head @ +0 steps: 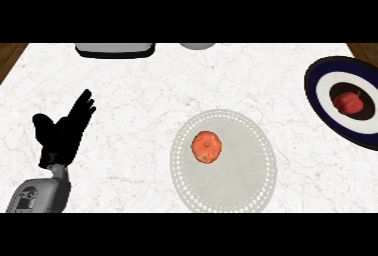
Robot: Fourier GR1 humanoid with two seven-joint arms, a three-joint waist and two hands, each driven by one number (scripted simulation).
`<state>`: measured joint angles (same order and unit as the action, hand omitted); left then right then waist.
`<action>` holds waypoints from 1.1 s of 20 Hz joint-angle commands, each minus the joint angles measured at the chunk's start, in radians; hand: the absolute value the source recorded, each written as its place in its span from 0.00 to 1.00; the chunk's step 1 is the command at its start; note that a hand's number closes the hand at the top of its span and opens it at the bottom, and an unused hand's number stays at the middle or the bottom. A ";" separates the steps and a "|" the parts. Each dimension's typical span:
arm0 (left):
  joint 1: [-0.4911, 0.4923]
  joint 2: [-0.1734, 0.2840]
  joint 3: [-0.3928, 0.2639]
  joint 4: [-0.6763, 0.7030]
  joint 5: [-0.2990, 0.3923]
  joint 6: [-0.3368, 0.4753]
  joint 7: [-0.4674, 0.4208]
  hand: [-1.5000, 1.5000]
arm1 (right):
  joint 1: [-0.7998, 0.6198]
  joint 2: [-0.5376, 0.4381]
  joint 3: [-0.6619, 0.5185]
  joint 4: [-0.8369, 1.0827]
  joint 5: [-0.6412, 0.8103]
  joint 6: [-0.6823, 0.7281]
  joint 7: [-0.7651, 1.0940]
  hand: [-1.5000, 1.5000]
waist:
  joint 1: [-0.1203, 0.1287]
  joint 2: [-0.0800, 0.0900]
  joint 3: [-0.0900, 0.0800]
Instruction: Pick the bell pepper from the placemat and place it in the plate
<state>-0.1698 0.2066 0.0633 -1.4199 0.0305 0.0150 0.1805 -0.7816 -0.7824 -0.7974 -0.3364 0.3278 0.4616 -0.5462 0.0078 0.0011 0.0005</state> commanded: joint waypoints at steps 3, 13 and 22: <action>0.013 0.025 0.026 -0.007 0.030 -0.041 -0.008 0.50 | 0.030 -0.056 -0.056 0.117 -0.089 0.194 0.069 0.00 | 0.014 0.007 0.002; 0.021 -0.011 -0.012 -0.015 -0.012 -0.019 -0.005 0.50 | 0.123 -0.137 -0.056 0.097 -0.143 0.275 -0.004 0.00 | 0.023 0.012 0.004; 0.023 -0.025 -0.009 -0.024 -0.009 -0.014 -0.006 0.50 | 0.213 -0.163 -0.047 0.104 -0.157 0.275 -0.046 0.00 | 0.026 0.014 0.007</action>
<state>-0.1772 0.2018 0.0686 -1.4255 0.0282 -0.0073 0.1790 -0.6255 -0.9286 -0.8437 -0.2446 0.1758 0.6452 -0.4901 0.0324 0.0149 0.0059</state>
